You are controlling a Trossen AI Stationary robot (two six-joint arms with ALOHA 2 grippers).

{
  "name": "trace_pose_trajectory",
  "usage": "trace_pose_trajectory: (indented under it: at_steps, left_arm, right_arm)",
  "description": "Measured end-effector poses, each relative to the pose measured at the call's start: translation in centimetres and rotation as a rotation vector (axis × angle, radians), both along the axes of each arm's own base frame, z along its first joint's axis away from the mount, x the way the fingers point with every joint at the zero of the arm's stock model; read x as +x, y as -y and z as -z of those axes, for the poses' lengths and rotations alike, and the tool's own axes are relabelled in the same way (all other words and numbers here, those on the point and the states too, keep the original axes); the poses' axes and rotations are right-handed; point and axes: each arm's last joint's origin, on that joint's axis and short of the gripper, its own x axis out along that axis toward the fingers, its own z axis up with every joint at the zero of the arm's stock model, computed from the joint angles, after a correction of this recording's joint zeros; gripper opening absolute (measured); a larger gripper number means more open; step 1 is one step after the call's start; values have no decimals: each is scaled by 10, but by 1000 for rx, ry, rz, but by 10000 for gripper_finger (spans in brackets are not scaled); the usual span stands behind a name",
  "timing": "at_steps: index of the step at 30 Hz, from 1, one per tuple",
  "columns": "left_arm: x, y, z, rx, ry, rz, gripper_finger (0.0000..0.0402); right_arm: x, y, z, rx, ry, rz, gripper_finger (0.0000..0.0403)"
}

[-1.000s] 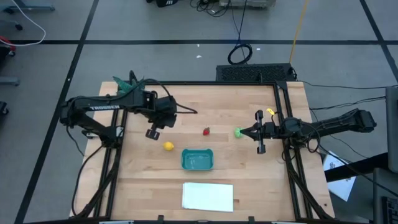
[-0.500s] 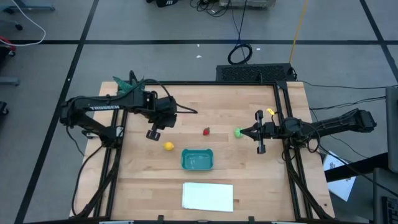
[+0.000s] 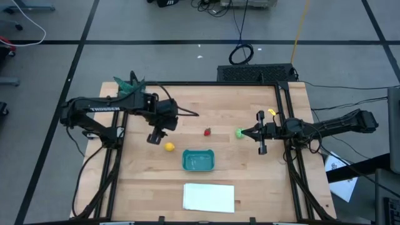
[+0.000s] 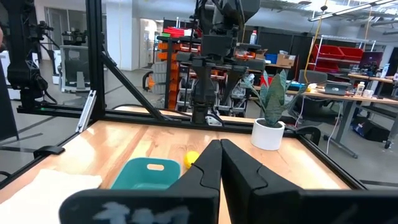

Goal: Pick and placing Produce into tupperware
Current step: Put the yellow lemon into the blue bin

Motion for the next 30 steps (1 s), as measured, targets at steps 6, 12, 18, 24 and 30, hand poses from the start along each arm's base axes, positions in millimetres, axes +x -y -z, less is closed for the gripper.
trace_pose_trajectory:
  at_steps: [6,12,18,24,30]
  left_arm:
    - [0,4,0,-19,-6,-37,299]
    - [1,6,0,-43,-9,-100,341]
    - [1,9,2,-64,-18,-137,347]
    - [1,13,19,-60,-33,-107,347]
    - [0,13,42,-59,-44,-106,347]
  right_arm:
    - [0,0,0,0,0,0,0]
    - [0,0,0,1,0,0,0]
    - [0,0,0,0,0,0,0]
    - [0,0,0,0,-3,0,0]
    - [0,0,0,0,-4,0,0]
